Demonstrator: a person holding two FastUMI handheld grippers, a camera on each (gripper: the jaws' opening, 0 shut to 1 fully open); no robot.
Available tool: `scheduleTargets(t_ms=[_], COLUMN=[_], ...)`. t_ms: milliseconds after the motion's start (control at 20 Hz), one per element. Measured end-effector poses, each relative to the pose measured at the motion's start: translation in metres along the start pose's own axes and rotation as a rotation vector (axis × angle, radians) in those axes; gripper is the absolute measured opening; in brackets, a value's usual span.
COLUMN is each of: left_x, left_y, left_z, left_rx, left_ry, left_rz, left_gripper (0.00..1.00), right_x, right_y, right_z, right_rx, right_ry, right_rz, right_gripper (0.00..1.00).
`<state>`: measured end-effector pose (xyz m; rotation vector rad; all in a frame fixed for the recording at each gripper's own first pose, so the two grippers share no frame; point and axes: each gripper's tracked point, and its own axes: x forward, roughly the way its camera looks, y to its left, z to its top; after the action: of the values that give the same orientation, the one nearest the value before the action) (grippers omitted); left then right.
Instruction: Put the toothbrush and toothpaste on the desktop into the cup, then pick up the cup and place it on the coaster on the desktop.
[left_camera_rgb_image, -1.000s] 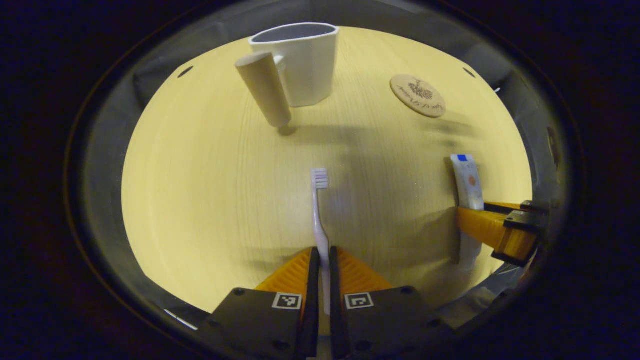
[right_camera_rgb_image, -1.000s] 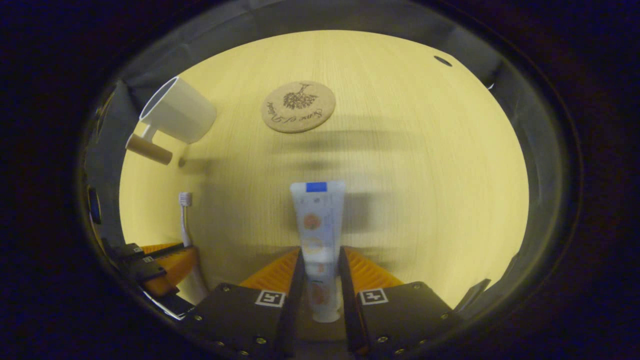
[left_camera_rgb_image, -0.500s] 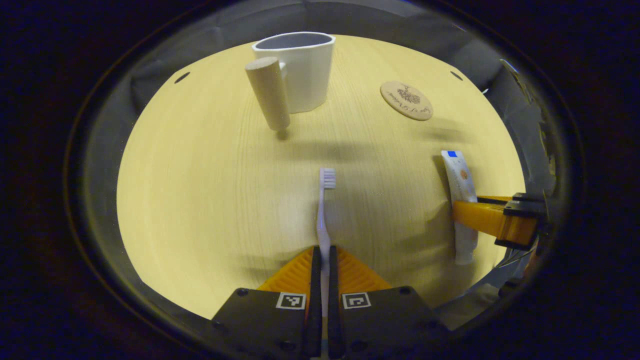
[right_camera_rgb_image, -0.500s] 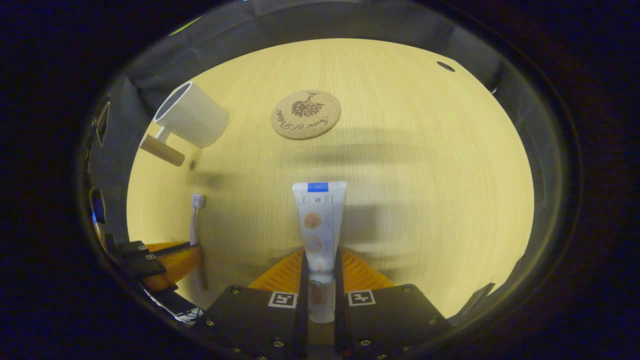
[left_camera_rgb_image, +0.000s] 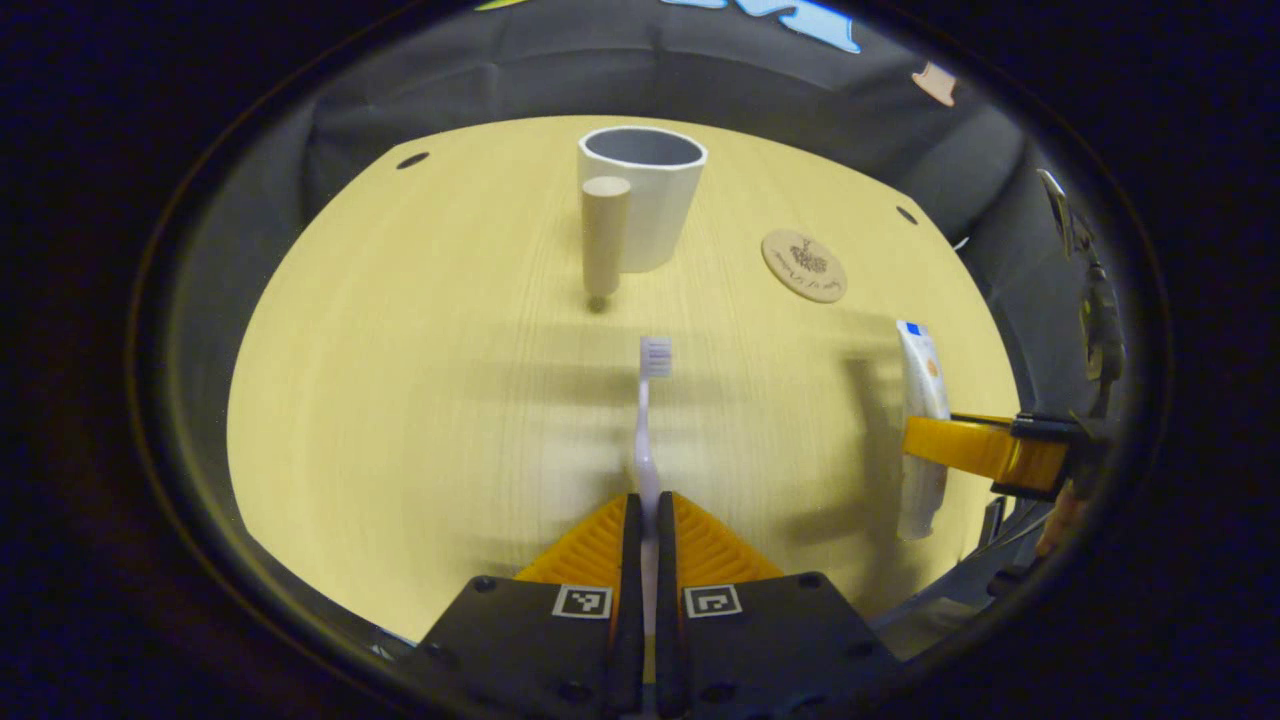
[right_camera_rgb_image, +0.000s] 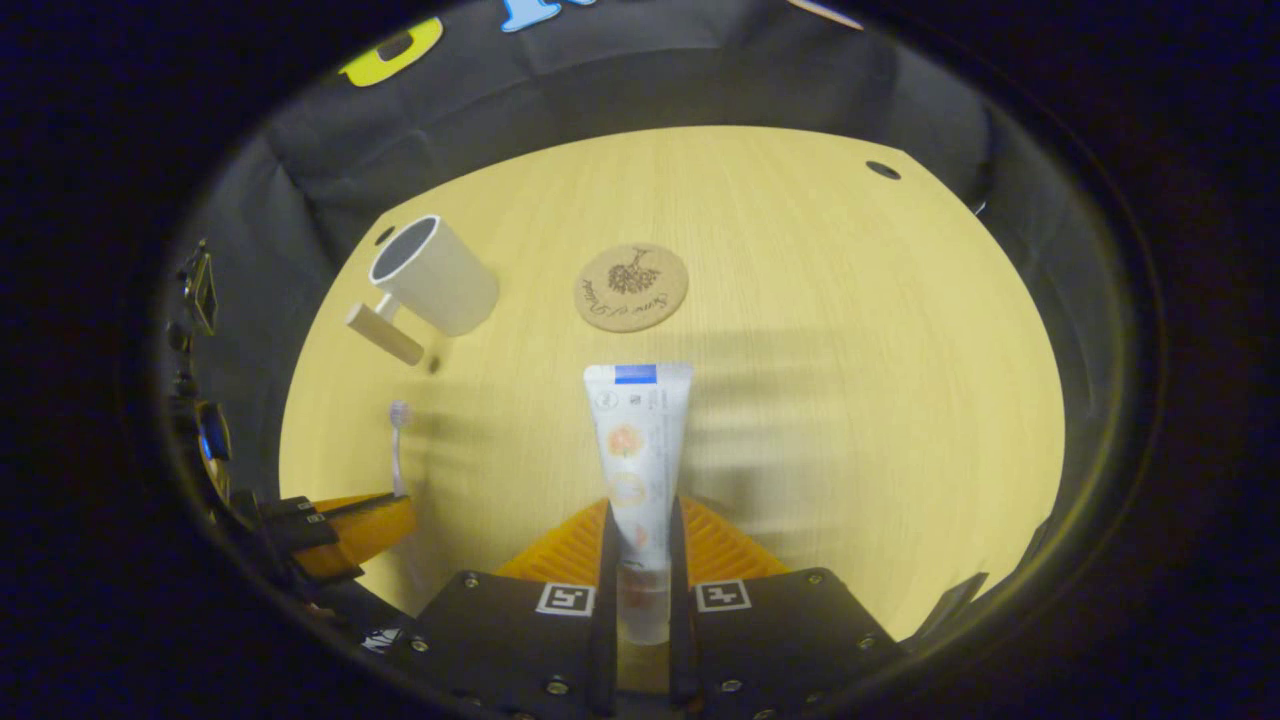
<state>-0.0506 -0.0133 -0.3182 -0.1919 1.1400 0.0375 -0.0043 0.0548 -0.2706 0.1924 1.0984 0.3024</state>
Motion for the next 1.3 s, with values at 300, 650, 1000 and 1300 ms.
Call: scheduleTargets(t_ms=[300,650,1000,1300], left_x=[-0.039,-0.079,-0.108,-0.113], left_y=[0.002,0.012,0.025,0.017], left_z=[0.018,0.046,0.078,0.144], left_rx=[-0.029,-0.044,0.002,0.020], left_ry=[-0.177,-0.452,-0.720,-0.872], left_rz=[-0.025,-0.070,-0.112,-0.155], left_gripper=[0.12,0.12,0.12,0.12], right_x=[-0.024,-0.058,-0.088,-0.101], right_y=[0.018,0.035,0.077,0.098], right_z=[0.024,0.073,0.125,0.143], right_rx=[-0.036,-0.075,-0.130,-0.181], right_ry=[-0.140,-0.345,-0.551,-0.650], right_rz=[0.057,0.128,0.189,0.195], right_gripper=[0.22,0.22,0.22,0.24])
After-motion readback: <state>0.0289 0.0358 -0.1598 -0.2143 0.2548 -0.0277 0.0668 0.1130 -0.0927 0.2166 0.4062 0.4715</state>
